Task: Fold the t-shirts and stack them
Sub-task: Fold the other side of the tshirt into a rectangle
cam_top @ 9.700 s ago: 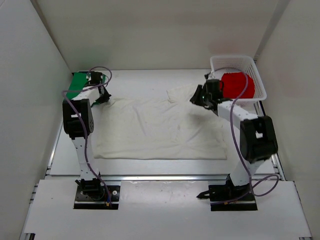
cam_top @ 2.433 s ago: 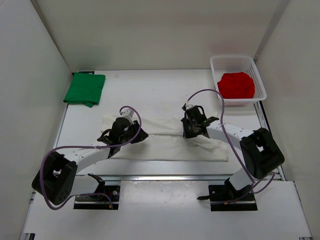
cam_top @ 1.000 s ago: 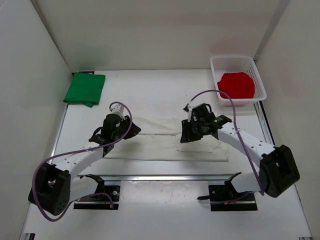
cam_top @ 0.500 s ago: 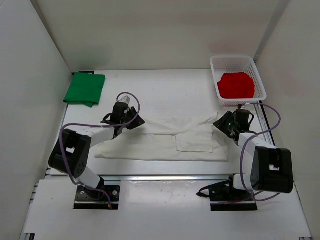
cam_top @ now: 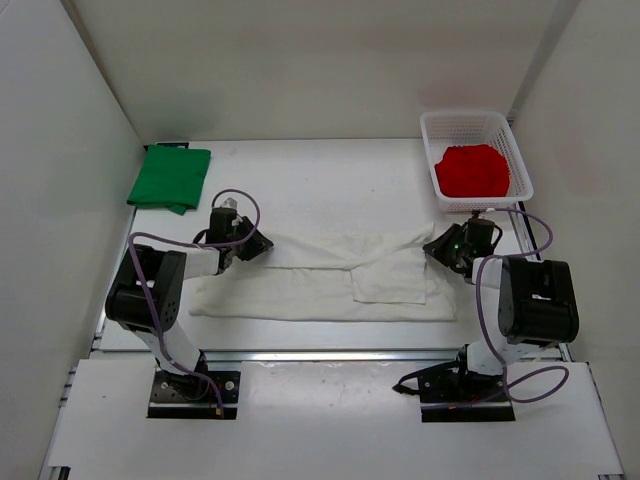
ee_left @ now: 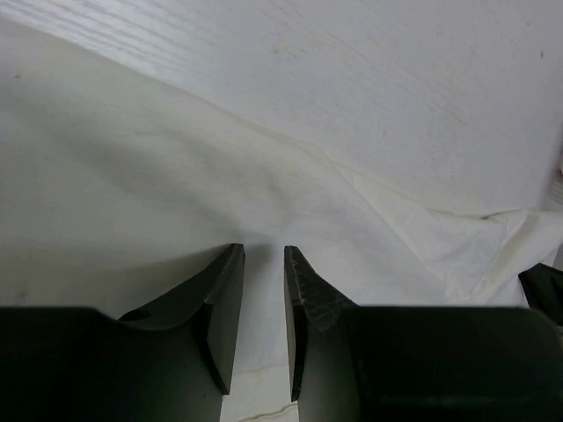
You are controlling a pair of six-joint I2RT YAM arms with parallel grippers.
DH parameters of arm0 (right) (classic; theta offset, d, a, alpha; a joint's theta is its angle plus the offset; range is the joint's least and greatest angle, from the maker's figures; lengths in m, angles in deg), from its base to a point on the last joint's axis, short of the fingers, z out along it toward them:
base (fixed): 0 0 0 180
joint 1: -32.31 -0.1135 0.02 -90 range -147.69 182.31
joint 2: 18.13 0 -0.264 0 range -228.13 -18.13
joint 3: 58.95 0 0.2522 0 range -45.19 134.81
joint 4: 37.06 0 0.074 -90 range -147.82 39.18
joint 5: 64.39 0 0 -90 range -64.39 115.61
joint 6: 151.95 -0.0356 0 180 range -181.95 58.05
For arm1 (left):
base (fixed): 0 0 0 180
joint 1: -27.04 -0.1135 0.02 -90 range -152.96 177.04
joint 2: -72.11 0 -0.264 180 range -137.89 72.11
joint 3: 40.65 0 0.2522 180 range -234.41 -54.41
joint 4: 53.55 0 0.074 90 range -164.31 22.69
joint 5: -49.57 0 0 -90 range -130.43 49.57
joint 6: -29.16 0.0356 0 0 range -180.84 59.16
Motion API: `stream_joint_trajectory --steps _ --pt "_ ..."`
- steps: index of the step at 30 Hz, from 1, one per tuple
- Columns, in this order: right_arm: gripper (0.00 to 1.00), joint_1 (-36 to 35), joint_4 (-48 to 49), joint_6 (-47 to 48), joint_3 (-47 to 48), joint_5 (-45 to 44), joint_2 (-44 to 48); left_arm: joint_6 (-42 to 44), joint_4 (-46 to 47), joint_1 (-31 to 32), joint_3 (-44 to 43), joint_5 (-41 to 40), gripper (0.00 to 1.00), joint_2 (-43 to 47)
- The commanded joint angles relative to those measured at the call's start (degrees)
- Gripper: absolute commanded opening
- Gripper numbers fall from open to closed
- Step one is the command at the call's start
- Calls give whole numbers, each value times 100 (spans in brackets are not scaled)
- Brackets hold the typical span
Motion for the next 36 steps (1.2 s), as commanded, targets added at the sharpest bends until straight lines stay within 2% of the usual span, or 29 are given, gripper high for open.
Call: stream_joint_trajectory --steps 1,3,9,17,20,24,25,26,27,30,32,34,36 --pt "4 46 543 -145 26 183 -86 -178 330 -178 227 178 36 16" --pt "0 117 464 -207 -53 131 45 -257 392 -266 263 249 35 34" --pt "0 205 -89 -84 -290 -510 757 -547 717 -732 834 205 36 279" --pt "1 302 -826 -75 -62 -730 599 -741 796 -759 967 231 37 640" --pt "11 223 -1038 -40 35 -765 836 -750 762 -566 975 249 38 833" --pt "34 39 -1336 -32 -35 -1230 1704 -540 525 -40 800 118 39 1254" --pt "36 -102 -1346 12 -105 -1292 1925 -521 437 92 782 -5 39 1316" --pt "35 -181 -1468 4 -175 -1354 2014 -425 410 363 747 -110 40 1413" --pt "30 -313 -1452 -66 -237 -1311 2206 -346 366 636 729 -146 39 1422" --pt "9 -910 -1539 -119 -562 -1293 2480 -170 269 1331 668 -296 39 1387" --pt "2 -1289 -1514 -163 -764 -1311 2489 -152 278 1639 668 -174 39 1239" --pt "0 -1500 -1523 -189 -957 -1293 2306 -161 330 1807 746 -173 38 1185" --pt "0 -1300 -1496 -225 -1151 -987 2244 -187 366 1852 790 -77 38 1141"
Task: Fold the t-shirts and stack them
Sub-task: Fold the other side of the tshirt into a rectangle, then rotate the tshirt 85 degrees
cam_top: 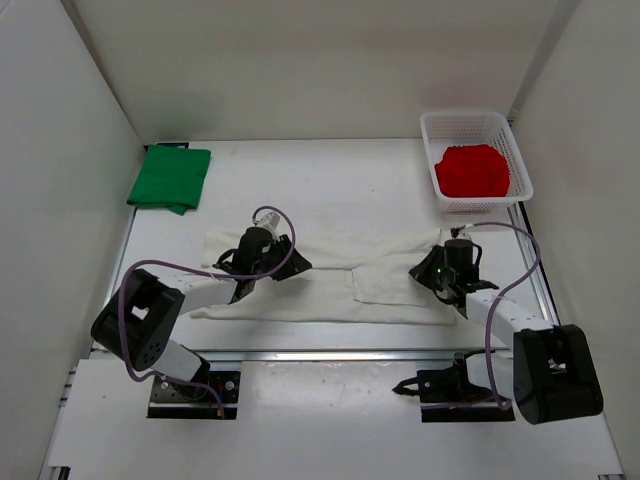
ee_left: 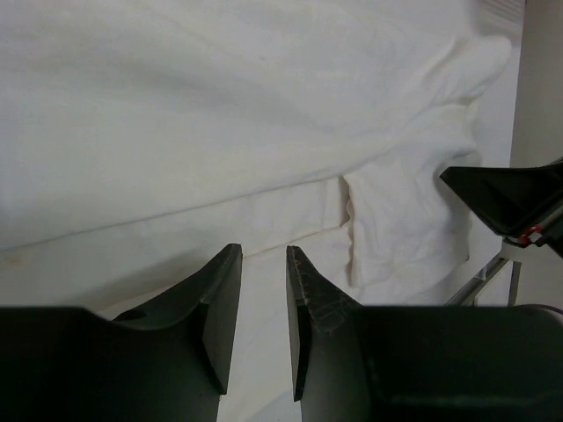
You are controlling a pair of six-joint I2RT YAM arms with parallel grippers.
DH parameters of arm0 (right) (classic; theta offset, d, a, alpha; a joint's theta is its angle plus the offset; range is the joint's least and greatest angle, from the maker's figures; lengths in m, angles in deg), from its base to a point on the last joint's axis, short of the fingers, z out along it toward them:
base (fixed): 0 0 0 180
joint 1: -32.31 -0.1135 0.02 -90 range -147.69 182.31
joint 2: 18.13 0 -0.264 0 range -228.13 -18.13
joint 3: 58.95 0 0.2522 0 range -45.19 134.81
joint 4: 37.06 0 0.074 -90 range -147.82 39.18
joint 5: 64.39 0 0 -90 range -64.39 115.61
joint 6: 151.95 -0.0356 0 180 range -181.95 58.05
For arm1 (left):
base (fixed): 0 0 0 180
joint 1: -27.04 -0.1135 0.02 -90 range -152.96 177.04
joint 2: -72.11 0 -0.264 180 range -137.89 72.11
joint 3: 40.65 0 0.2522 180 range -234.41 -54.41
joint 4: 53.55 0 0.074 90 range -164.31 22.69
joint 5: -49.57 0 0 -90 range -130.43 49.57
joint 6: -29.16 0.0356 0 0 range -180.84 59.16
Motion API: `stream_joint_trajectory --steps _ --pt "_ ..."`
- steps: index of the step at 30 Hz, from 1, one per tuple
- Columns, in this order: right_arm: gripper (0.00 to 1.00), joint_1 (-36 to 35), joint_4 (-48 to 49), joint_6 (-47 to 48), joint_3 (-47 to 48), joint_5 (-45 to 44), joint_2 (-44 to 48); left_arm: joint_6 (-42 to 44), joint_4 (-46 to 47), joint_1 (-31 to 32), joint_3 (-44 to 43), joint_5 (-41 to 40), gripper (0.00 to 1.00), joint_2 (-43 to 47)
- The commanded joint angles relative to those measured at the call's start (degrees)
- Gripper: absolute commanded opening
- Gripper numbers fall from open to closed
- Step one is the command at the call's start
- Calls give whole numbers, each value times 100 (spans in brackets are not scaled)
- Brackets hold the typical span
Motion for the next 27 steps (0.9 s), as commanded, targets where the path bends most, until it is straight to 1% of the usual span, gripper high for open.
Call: stream_joint_trajectory --steps 1,2,6,7,8,10,11,13,14,15,16,18,19,20,22,23,24,25,26,27 --pt "0 236 -140 -115 -412 181 -80 86 -15 68 82 11 38 46" --pt "0 202 -132 -159 -588 208 -28 95 3 51 118 11 38 107" --pt "0 -158 -439 -344 -1037 -204 701 104 -23 94 311 55 38 301" --pt "0 -185 -510 -344 -1020 -257 876 60 38 94 346 99 38 327" --pt "0 -133 -824 -318 -968 -266 1069 112 -5 94 364 108 38 406" --pt "1 -89 -1001 -186 -766 -310 1255 138 -110 129 320 82 39 547" --pt "3 -132 -1029 -142 -582 -345 1387 173 -215 156 294 21 38 634" --pt "14 -360 -1117 -133 -335 -599 1458 314 -383 200 241 -59 38 810" --pt "15 -570 -1073 -133 -239 -826 1432 358 -453 217 206 -68 39 898" --pt "19 -790 -994 -107 -151 -881 1266 384 -593 209 145 -85 39 986" --pt "19 -879 -846 -115 -106 -829 1134 472 -655 244 101 -155 39 1030" --pt "13 -1125 -564 -107 -1 -662 381 613 -883 314 -57 -199 39 1188" --pt "6 -1134 -380 -150 156 -400 151 726 -937 340 -93 -182 40 1232" --pt "2 -1187 -257 -98 227 -354 -347 806 -1059 384 -154 -191 40 1233" --pt "0 -1240 -72 -80 525 -327 -1201 824 -1139 384 -172 -60 39 1355" --pt "0 -1266 103 -124 675 -371 -1396 833 -1165 332 -137 -68 40 1443" --pt "0 -1249 192 -72 833 -302 -1790 824 -1192 271 -50 -24 40 1505" --pt "0 -1205 228 24 1217 -205 -2264 833 -1227 183 3 11 40 1618" --pt "0 -1135 219 147 1761 -152 -2521 833 -1262 165 91 46 40 1776" --pt "0 -1091 28 218 2123 -56 -3132 859 -1367 86 109 3 40 1882"
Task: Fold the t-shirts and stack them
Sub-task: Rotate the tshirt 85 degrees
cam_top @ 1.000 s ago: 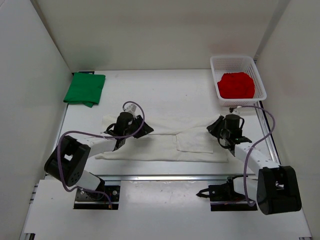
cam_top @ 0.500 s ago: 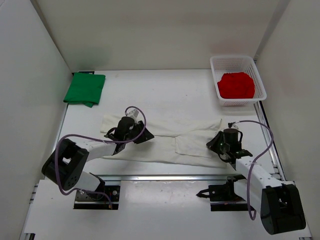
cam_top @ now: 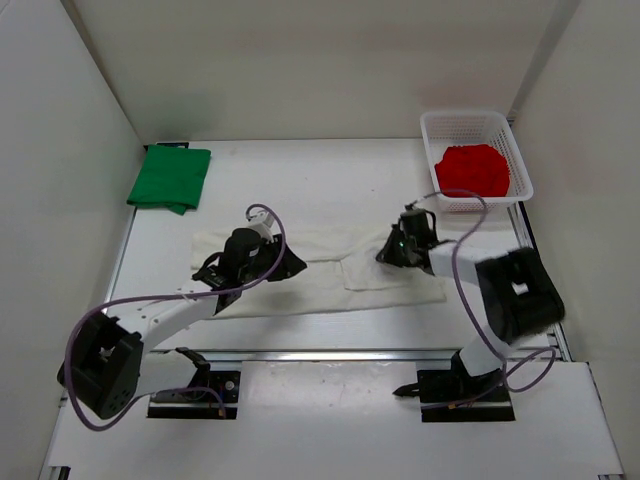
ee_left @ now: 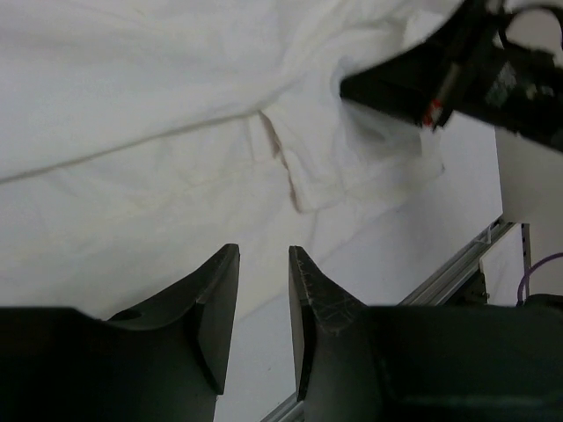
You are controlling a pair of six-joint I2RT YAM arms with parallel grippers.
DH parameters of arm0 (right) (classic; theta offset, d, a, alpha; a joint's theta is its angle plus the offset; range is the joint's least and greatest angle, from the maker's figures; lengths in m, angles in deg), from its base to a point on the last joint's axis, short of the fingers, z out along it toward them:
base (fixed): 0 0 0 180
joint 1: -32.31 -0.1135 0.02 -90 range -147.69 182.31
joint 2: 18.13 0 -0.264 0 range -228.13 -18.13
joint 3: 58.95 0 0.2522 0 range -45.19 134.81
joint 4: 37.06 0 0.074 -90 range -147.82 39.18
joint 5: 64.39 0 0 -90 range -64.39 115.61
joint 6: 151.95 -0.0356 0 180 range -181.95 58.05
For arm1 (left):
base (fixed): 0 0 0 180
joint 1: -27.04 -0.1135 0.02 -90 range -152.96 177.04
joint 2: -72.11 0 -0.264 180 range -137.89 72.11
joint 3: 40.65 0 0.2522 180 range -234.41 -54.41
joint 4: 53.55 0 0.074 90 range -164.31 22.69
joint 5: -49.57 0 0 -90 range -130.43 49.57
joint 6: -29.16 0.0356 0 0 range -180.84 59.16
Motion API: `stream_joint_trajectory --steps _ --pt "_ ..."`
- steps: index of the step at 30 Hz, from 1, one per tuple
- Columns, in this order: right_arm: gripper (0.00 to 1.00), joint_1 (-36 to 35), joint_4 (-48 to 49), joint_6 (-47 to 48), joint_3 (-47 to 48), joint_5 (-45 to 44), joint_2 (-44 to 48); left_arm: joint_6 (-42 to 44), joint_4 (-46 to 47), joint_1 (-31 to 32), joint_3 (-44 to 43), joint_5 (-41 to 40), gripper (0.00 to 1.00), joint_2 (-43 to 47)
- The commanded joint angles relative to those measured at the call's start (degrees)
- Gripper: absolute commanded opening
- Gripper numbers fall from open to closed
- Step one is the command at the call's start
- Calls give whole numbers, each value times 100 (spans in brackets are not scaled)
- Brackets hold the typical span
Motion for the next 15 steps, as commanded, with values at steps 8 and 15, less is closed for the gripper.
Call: stream_joint_trajectory --steps 8,15 --pt "0 77 -3666 1381 10180 1144 -6161 384 -1243 -572 239 -127 41 1233" --pt "8 -133 -2748 1513 8366 1375 -3582 331 -1253 -625 327 -224 41 1217"
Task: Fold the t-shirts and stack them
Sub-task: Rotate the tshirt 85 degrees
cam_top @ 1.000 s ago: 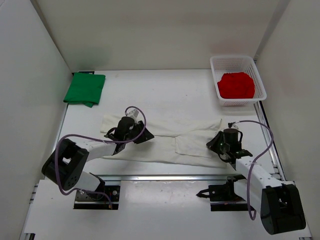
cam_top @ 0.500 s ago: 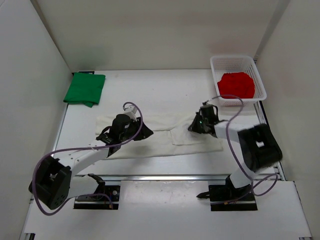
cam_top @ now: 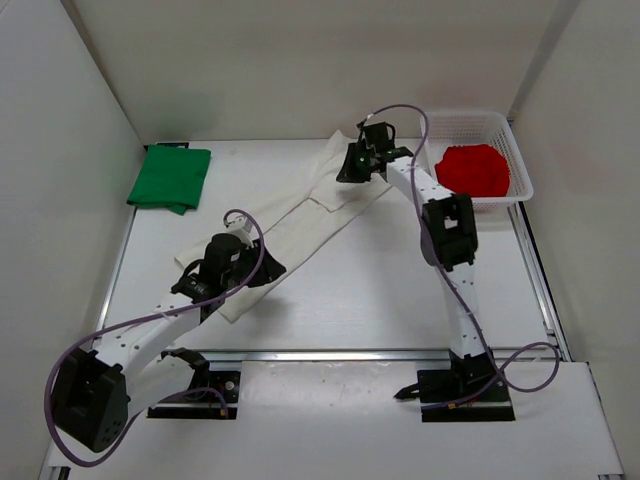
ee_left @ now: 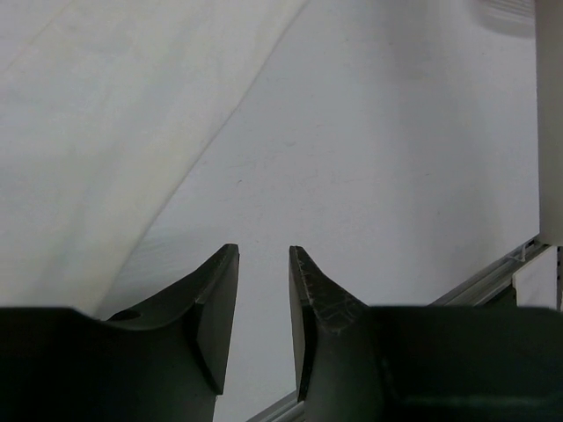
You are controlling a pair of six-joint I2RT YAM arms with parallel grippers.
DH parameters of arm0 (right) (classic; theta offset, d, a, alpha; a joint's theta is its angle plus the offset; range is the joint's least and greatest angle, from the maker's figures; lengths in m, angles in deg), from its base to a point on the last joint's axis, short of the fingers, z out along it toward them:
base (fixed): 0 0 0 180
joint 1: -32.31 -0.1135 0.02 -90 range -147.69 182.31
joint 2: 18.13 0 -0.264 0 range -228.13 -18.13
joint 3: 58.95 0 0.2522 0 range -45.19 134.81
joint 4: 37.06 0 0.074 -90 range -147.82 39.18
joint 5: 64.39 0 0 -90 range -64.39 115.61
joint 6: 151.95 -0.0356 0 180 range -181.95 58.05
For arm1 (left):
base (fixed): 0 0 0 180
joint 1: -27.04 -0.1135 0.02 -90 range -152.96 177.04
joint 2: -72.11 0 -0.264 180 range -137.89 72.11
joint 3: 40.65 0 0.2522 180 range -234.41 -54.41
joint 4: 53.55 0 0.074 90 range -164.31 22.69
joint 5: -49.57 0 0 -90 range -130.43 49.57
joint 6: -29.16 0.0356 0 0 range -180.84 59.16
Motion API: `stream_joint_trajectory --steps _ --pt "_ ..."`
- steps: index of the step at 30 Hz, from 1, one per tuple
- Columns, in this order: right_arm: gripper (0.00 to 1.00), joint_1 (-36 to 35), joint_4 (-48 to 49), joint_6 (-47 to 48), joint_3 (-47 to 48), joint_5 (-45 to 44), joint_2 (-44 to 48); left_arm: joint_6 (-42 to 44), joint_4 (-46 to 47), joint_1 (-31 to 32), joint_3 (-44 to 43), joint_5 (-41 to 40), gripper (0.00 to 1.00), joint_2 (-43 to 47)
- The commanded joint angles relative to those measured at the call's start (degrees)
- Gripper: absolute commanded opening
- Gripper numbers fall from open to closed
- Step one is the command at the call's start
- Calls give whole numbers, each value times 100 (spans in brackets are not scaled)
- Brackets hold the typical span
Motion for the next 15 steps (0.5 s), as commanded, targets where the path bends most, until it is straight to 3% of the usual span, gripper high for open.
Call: stream_joint_trajectory --steps 1,2,6,9,15 --pt "11 -256 216 428 -1351 9 2234 45 -51 4 45 -152 40 -64" --pt "17 -362 469 437 -1698 -52 2846 28 28 39 36 -143 41 -91" --pt "28 -765 1969 -61 -4935 -272 4746 89 3 -4 -17 -179 41 -118" --pt "34 -1231 2773 -502 -6644 -474 5329 124 -58 -39 -183 -135 43 -222" --pt "36 -1873 3853 -1223 -7440 -623 4708 256 -243 23 -395 -231 44 -188"
